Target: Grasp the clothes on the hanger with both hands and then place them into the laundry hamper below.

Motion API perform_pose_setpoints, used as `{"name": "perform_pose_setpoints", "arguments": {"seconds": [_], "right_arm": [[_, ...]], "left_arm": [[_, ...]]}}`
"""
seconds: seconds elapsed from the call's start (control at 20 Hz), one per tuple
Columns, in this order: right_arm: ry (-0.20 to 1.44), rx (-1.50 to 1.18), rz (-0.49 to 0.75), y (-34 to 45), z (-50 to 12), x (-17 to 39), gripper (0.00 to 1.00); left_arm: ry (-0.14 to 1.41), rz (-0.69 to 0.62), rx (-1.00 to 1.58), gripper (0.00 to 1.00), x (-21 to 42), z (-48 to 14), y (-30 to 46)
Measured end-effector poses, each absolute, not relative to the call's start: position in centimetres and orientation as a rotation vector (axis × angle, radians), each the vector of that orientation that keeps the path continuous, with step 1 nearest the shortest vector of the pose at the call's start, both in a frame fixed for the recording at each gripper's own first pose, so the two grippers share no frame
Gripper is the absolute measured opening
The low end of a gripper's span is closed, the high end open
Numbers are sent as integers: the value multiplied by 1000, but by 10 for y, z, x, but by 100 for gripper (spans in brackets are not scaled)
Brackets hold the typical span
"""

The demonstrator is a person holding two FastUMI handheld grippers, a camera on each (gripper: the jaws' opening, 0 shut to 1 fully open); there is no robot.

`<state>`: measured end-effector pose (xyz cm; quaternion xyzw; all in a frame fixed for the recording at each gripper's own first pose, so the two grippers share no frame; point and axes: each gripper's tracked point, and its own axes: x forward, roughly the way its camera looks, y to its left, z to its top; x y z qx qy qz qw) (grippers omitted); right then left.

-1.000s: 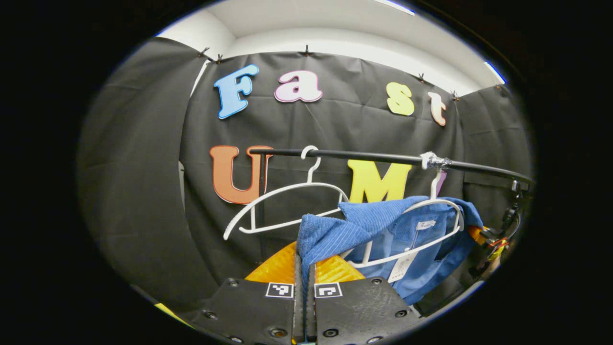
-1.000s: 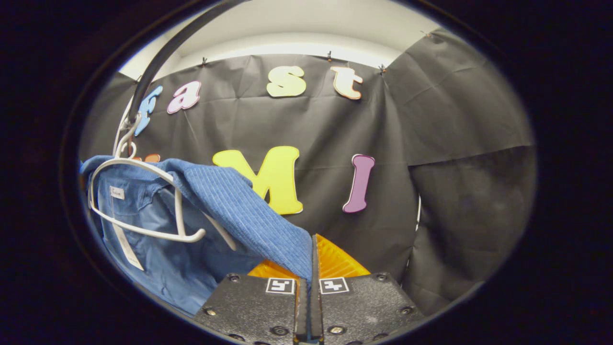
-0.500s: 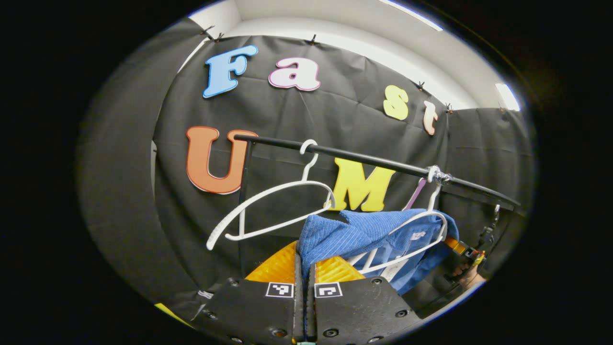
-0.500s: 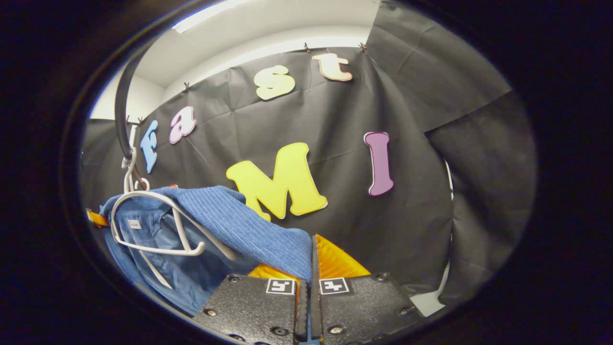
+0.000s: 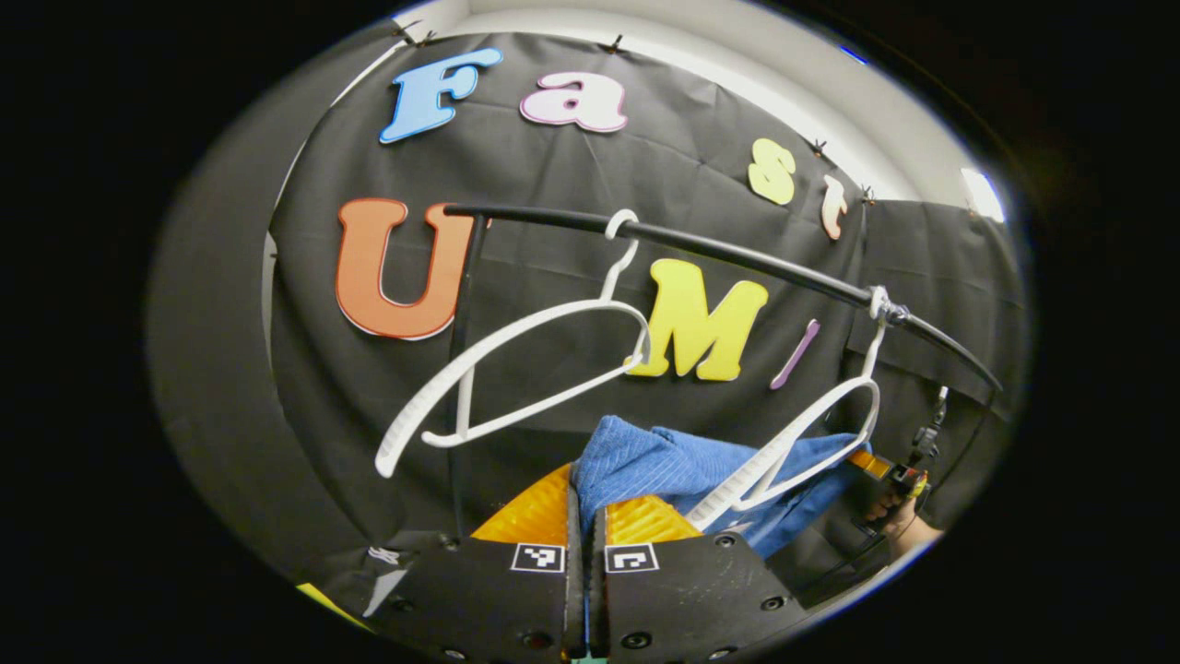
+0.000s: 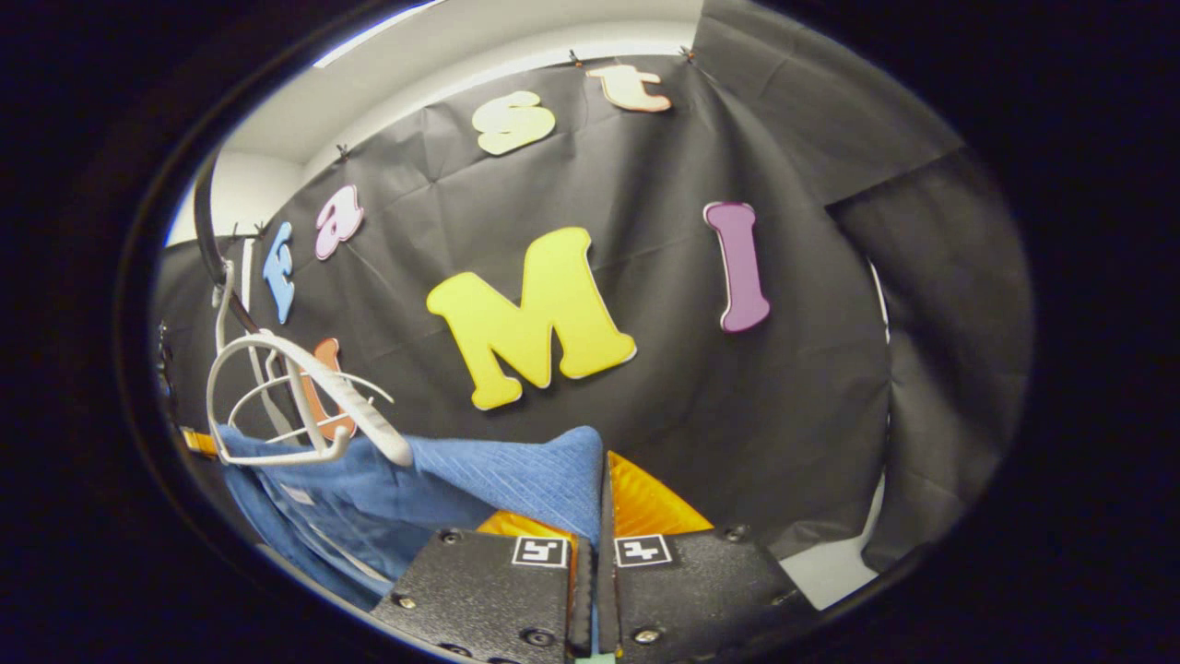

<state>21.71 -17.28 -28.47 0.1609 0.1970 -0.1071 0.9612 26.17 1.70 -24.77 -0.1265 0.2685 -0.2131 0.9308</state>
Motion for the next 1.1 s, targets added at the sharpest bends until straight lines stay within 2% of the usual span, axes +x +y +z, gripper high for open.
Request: {"name": "perform_pose_setpoints", "arguments": {"seconds": [0.5, 1.1], "right_arm": [[478, 297, -216, -158, -307, 194, 6], [562, 340, -181, -111, -310, 139, 6]], "left_arm": [[611, -402, -312, 2, 228, -296, 9], [618, -352, -318, 2, 161, -310, 4]]}}
